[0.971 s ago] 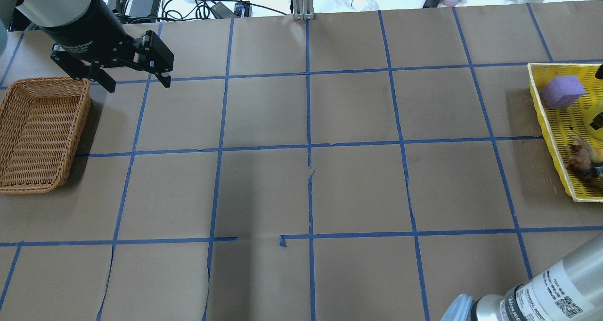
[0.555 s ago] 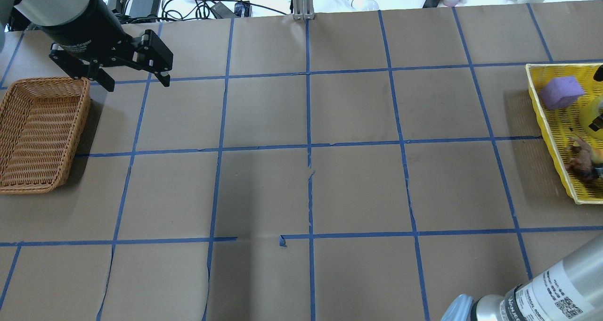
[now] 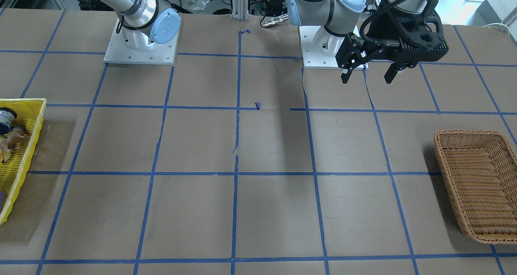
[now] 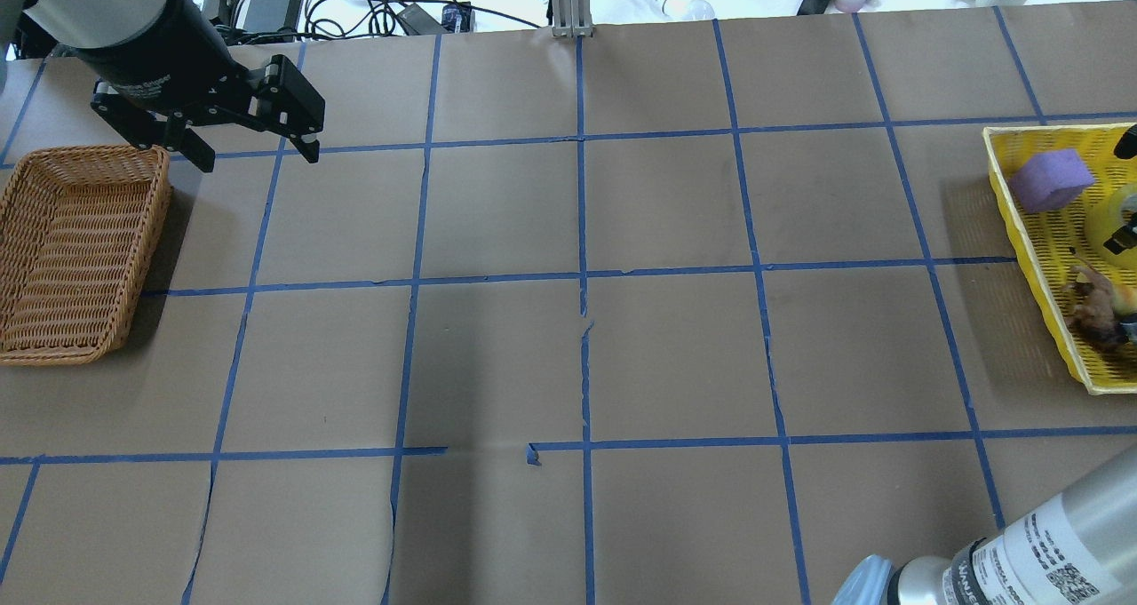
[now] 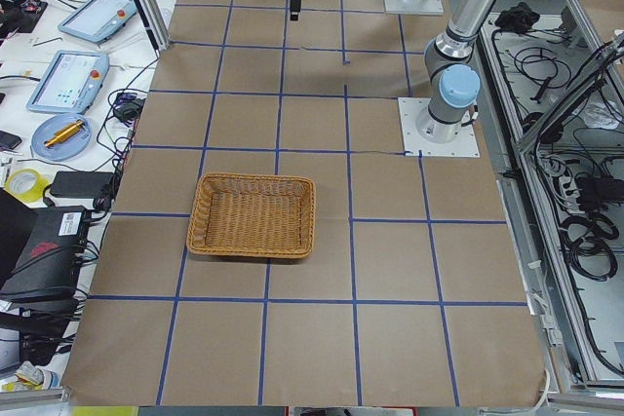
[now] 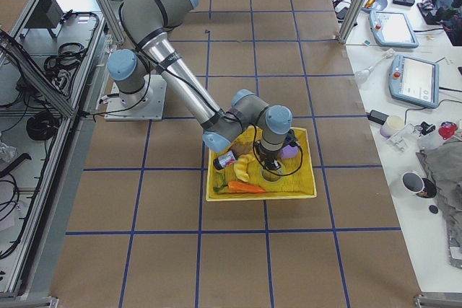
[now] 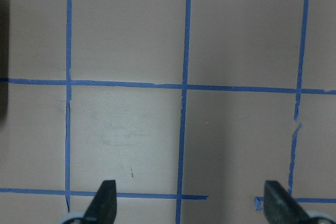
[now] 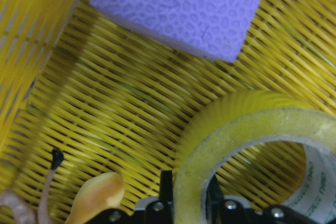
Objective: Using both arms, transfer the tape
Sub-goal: 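Close the right gripper on the tape roll and lift it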
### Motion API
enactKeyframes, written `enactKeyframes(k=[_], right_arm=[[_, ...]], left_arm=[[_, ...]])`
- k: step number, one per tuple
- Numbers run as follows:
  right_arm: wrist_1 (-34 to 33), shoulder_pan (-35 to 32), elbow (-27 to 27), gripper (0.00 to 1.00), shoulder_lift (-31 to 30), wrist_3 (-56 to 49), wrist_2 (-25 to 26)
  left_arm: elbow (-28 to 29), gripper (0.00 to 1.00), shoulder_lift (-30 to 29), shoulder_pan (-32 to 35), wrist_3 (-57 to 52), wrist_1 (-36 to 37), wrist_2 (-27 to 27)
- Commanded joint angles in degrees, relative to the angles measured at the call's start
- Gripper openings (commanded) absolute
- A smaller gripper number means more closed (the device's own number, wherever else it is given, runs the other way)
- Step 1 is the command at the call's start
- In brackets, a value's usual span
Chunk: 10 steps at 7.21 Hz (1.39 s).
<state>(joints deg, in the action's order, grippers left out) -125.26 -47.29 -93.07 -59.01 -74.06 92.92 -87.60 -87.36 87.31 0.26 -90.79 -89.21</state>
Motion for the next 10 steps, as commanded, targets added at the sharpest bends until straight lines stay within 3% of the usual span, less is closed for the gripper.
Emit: enactKeyframes(k=[1, 3, 5, 6, 8, 10], right_arm=[[4.81, -0.08, 0.08, 0.00, -5.20, 0.41, 1.29], [7.92, -0.25, 0.26, 0.00, -9.53, 0.50, 3.39], [10.99, -2.87, 0.09, 0.00, -15.92, 5.46, -0.95], [15.53, -8.63, 0.08, 0.00, -16.74, 14.47, -1.16], [16.01, -23.56, 0.17, 0.00, -17.19, 34.13, -0.99], [14.71, -41.82, 0.35, 0.00, -15.71, 62.50, -0.99]], left_arm=[[-0.03, 1.00, 0.09, -0.03, 0.00, 0.00, -0.09], [-0.12, 1.00, 0.17, -0.12, 0.00, 0.00, 0.00], [-0.12, 1.00, 0.26, -0.12, 0.00, 0.00, -0.09], [-0.20, 1.00, 0.18, -0.12, 0.00, 0.00, 0.00], [-0.29, 1.00, 0.26, -0.12, 0.00, 0.00, 0.00], [-0.29, 1.00, 0.18, -0.12, 0.00, 0.00, 0.09]])
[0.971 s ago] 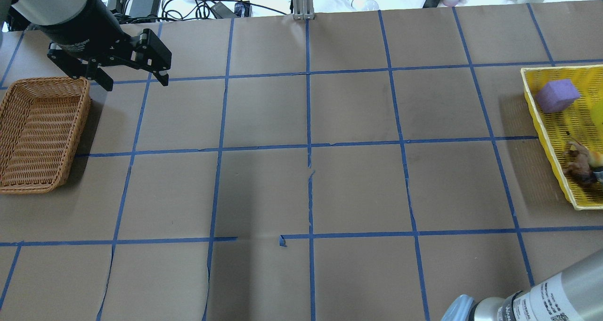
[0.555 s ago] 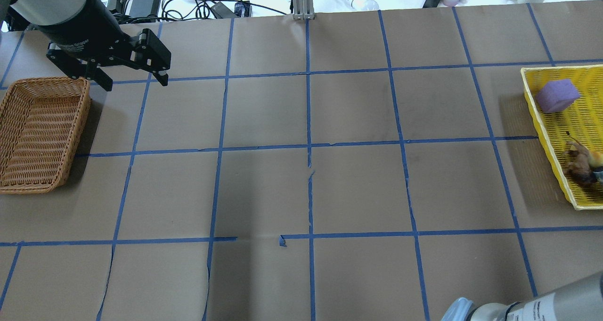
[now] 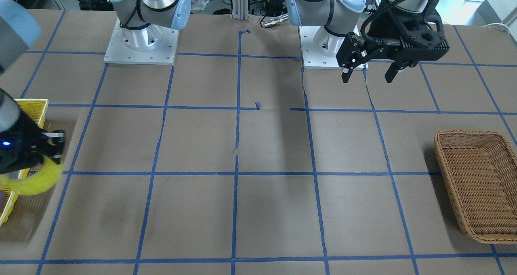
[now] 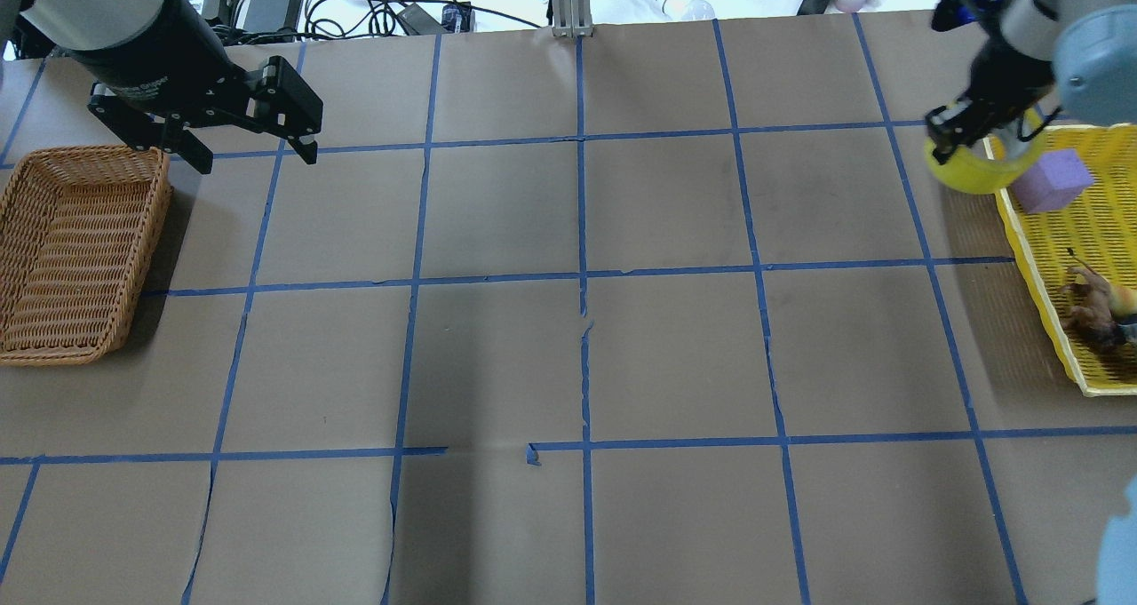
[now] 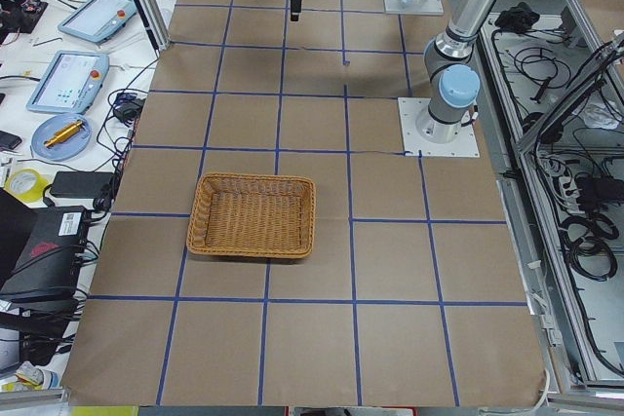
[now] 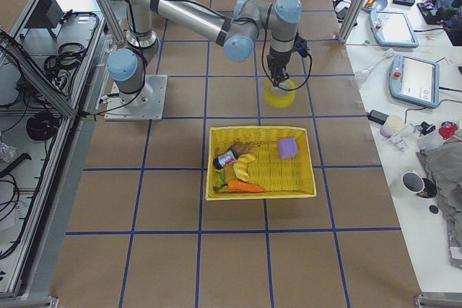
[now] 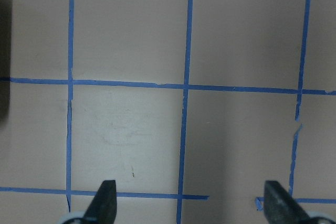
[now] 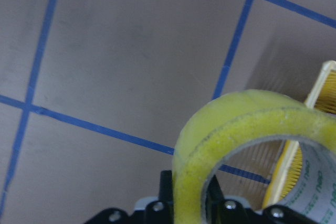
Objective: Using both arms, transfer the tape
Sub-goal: 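Carry the tape roll with the right gripper to the table center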
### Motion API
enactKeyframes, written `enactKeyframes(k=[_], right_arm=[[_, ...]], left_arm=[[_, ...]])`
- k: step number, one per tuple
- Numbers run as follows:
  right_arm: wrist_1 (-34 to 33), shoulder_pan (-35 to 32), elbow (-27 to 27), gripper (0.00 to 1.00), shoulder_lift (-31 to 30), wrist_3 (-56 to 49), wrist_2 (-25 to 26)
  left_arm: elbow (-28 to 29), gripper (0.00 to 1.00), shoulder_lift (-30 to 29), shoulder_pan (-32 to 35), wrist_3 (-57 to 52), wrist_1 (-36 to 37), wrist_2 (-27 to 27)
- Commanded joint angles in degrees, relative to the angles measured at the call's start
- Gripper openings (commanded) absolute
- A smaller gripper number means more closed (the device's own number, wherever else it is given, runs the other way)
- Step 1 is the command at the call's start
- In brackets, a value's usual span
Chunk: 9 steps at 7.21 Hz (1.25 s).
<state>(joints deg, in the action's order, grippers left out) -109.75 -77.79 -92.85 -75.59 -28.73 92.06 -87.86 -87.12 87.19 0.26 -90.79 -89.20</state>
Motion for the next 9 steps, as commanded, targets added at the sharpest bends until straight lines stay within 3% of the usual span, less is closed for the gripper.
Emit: enactKeyframes(k=[1, 2, 4, 6, 9], right_arm=[[-3.08, -18.47, 1.17, 0.00, 4.36, 29.05, -0.30], [-8.32, -24.28, 3.44, 0.00, 9.62, 39.52, -0.30], [-8.99, -30.82, 11.42, 0.00, 18.34, 52.05, -0.39], [-11.51, -34.70, 11.90, 0.00, 21.96, 57.98, -2.49], [-15.66, -34.71, 11.73, 0.00, 24.16, 58.35, -2.93]], left_arm=[[-0.03, 1.00, 0.02, 0.00, 0.00, 0.00, 0.08], [-0.12, 1.00, 0.02, 0.00, 0.00, 0.00, -0.01], [-0.03, 1.00, 0.02, 0.00, 0.00, 0.00, 0.08], [-0.12, 1.00, 0.11, 0.00, 0.00, 0.00, -0.01], [-0.03, 1.00, 0.11, -0.17, 0.00, 0.00, -0.01]])
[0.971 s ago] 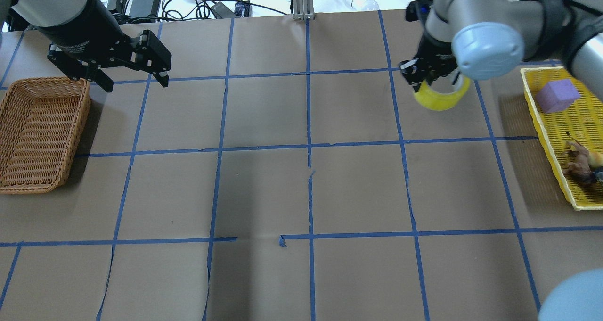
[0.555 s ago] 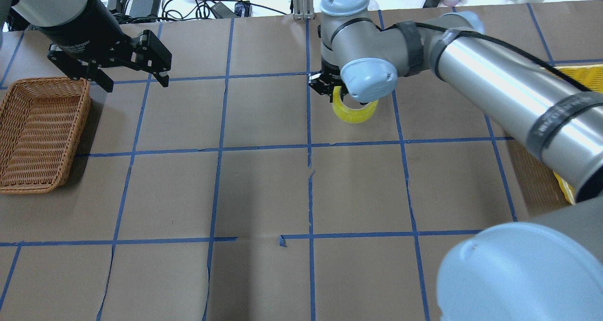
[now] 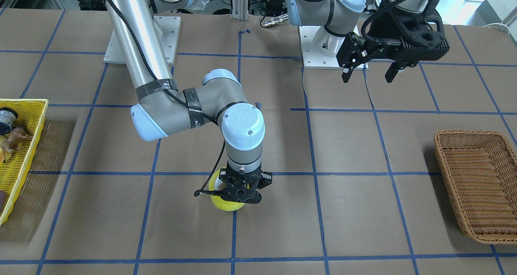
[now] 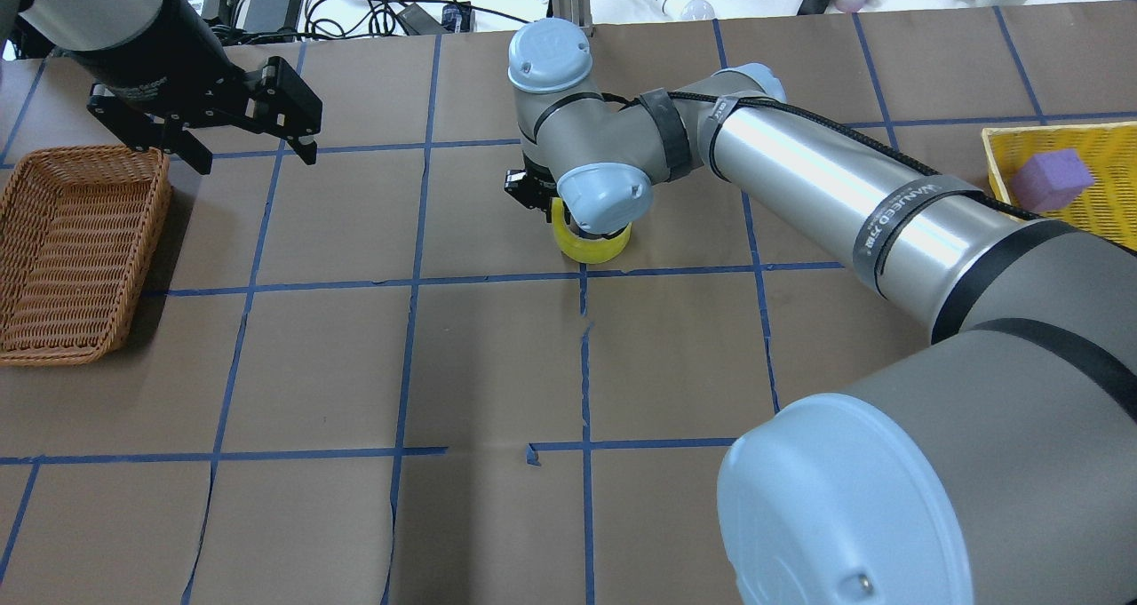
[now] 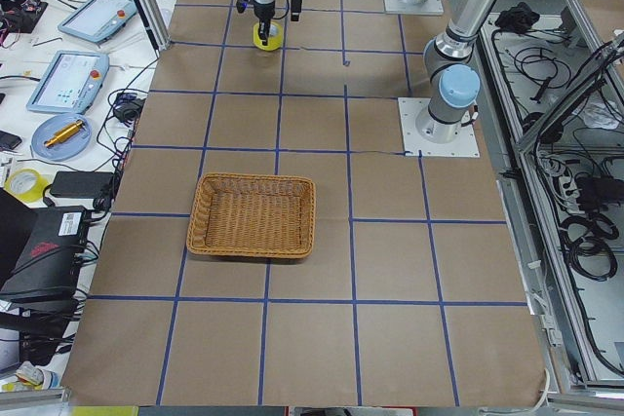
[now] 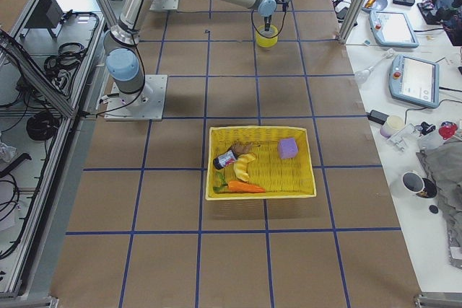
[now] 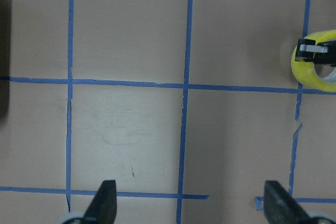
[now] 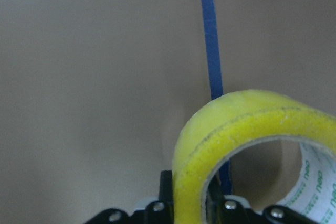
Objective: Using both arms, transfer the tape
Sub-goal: 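Set the tape roll down on the table and open the right gripper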
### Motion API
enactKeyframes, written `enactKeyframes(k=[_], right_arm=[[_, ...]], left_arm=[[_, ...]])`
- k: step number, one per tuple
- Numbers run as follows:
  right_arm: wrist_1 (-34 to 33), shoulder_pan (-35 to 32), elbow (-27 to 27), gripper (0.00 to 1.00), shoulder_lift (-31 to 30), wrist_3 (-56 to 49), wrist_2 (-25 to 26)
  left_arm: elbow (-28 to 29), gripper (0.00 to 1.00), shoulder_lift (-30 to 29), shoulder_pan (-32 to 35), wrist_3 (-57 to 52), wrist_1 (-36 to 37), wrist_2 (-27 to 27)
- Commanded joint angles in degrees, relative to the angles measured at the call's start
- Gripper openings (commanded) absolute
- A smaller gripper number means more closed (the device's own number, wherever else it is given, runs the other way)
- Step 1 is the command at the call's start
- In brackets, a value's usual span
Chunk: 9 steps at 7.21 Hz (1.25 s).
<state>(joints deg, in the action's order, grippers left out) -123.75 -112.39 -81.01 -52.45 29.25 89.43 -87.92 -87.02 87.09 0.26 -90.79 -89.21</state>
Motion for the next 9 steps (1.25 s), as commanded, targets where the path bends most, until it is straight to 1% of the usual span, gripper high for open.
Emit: enactKeyframes(k=[1, 2, 3, 4, 5, 6, 7, 8, 9], right_arm=[[-1.15, -0.46, -0.29, 0.08, 1.04, 0.63, -0.39], [-0.97, -0.90, -0.29, 0.53, 0.86, 2.72, -1.26], [-0.97, -1.25, -0.46, 1.00, 0.51, 2.83, -1.01], [-0.45, -1.17, -0.47, 1.00, -1.66, 2.65, -0.31], [4.69, 0.14, -0.64, 1.00, -5.95, 0.04, -0.22], [10.23, 2.94, -0.73, 1.00, -10.60, -6.51, 2.22], [14.72, 7.40, -0.82, 1.00, -14.74, -8.67, 3.81], [20.33, 11.80, -0.82, 1.00, -19.31, -14.26, 3.30], [25.87, 16.02, -0.82, 1.00, -23.70, -22.14, 3.38]], left_arm=[[-0.06, 1.00, 0.09, -0.07, 0.00, 0.00, -0.09], [-0.06, 1.00, 0.09, -0.16, 0.00, 0.00, 0.00], [-0.06, 1.00, 0.18, -0.08, 0.00, 0.00, 0.00], [-0.15, 1.00, 0.18, -0.07, -0.09, 0.00, -0.09], [-0.23, 1.00, 0.18, -0.07, -0.09, 0.00, -0.09], [-0.23, 1.00, 0.18, -0.07, -0.09, 0.09, 0.08], [-0.32, 1.00, 0.18, -0.07, 0.00, 0.00, 0.09], [-0.41, 1.00, -0.17, 0.01, -0.09, 0.09, 0.26], [-0.67, 1.00, -0.60, -0.07, -0.09, 0.52, 0.09]])
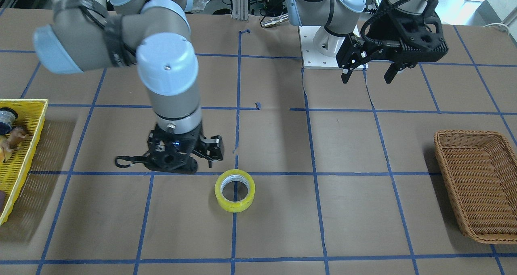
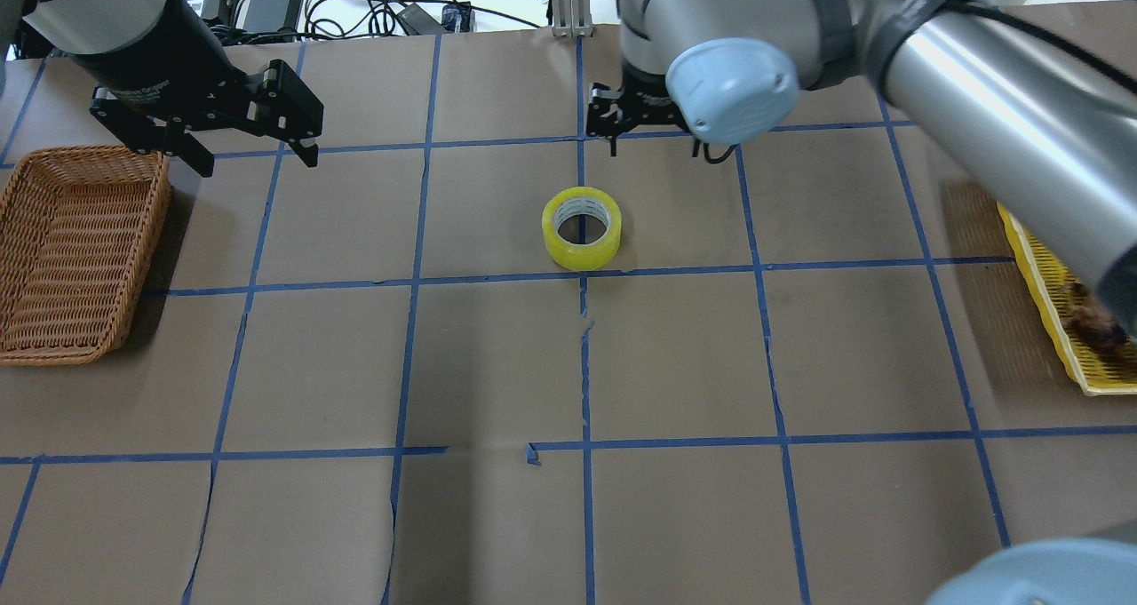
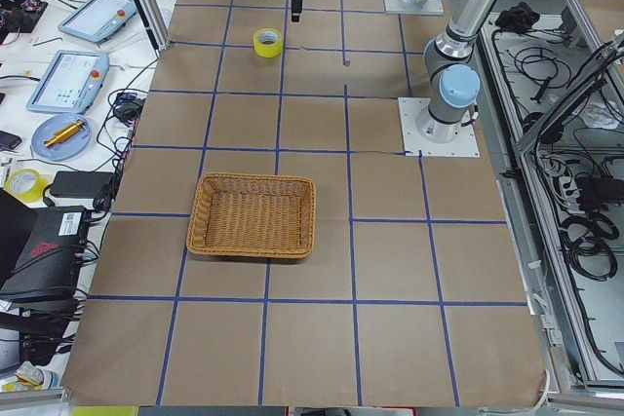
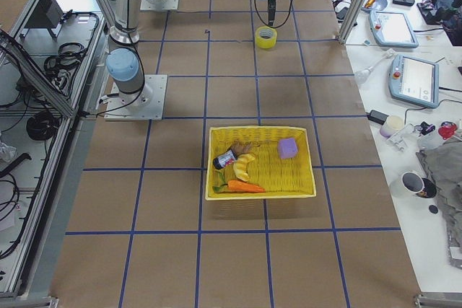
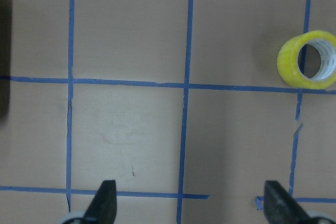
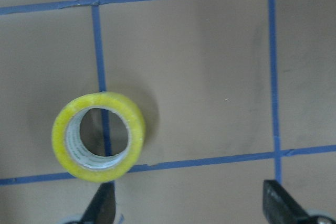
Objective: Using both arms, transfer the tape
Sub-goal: 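Set the tape roll down on the table and open the right gripper, then raise the right gripper away while the left gripper reaches toward the tape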
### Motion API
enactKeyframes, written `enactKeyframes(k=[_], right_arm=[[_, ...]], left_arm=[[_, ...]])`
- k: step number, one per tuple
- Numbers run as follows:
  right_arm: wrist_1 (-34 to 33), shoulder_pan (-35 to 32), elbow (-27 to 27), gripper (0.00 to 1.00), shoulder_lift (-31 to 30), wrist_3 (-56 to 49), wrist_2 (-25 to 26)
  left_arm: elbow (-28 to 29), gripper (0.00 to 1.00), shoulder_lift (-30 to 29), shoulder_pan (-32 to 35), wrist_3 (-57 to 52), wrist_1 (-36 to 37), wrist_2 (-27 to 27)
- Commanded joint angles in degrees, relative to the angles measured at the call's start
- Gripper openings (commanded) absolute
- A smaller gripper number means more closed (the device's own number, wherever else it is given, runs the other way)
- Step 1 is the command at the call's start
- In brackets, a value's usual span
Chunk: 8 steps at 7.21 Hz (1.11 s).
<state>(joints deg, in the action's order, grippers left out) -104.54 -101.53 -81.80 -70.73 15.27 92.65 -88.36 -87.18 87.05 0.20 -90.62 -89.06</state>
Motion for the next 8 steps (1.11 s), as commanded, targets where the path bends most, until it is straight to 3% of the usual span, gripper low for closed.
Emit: enactKeyframes(k=[1, 2, 3, 6, 8], right_arm=[[11.68, 7.81, -0.02, 1.00, -9.82, -10.59, -0.10], [13.82, 9.05, -0.02, 1.00, -12.91, -11.22, 0.42], [18.37, 9.07, -0.11, 1.00, -14.25, -11.40, 0.78], [18.50, 10.38, -3.97, 1.00, -14.87, -14.65, 0.35], [18.32, 10.47, -4.24, 1.00, -15.76, -14.92, -0.01]], left_arm=[[0.11, 1.00, -1.58, 0.13, 0.07, 0.53, 0.02], [0.12, 1.00, -4.46, 0.66, 1.81, 4.44, 1.24], [-0.58, 1.00, -8.93, 4.40, 4.70, 9.79, 7.60], [-1.38, 1.00, -21.86, 14.00, 10.16, 26.41, 6.10], [-1.46, 1.00, -28.89, 15.42, 13.40, 31.71, 4.41]])
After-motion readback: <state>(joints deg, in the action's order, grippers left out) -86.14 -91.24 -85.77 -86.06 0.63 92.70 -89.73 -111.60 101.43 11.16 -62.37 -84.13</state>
